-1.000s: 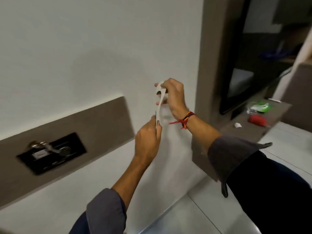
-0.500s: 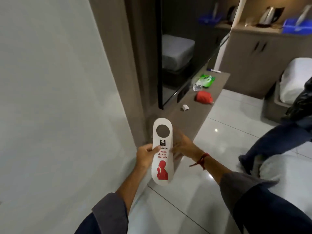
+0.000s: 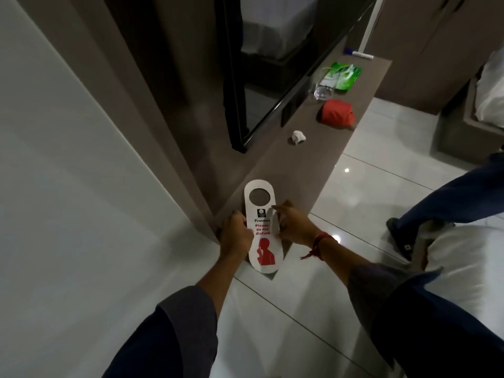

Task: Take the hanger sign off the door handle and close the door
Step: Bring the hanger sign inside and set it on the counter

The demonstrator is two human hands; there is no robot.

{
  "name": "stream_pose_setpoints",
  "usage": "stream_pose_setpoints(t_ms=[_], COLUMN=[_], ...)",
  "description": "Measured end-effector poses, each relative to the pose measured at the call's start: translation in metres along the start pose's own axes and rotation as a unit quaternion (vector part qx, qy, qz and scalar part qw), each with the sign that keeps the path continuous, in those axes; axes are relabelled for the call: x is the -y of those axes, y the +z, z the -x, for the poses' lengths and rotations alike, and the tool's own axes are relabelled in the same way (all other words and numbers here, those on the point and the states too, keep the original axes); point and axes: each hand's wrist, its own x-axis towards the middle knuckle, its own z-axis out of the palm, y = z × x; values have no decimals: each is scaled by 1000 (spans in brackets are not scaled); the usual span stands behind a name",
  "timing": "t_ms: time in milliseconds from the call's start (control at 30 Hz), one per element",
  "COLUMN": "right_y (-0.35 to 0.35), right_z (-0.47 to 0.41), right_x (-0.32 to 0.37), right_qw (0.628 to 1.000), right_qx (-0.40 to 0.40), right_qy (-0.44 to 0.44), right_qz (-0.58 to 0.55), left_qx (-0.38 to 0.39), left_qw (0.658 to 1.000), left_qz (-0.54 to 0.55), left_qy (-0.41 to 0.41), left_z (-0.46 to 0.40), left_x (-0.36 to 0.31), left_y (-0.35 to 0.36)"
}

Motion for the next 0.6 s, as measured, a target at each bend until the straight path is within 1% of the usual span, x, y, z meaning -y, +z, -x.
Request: stream_pose_setpoints(t_ms=[133, 267, 433, 533, 600], right_y=[4, 2, -1, 0, 3], right_z=[-3, -1, 12, 30, 48], right_x=[-8, -9, 1, 18, 38], right_qw=[998, 996, 995, 990, 984], right_qx=[-6, -11, -4, -36, -55], right_qy=[-18, -19, -8, -27, -57], right_qz=[64, 83, 104, 136, 160], left_qx=[18, 32, 35, 51, 33], left_qw=[997, 995, 990, 985, 982], left_qz=[-73, -81, -72, -77, -100], left_qy=[27, 49, 115, 148, 156], left_z=[-6, -6, 10, 32, 52], left_x=[5, 10, 16, 23, 31], left_y=[7, 5, -11, -33, -56])
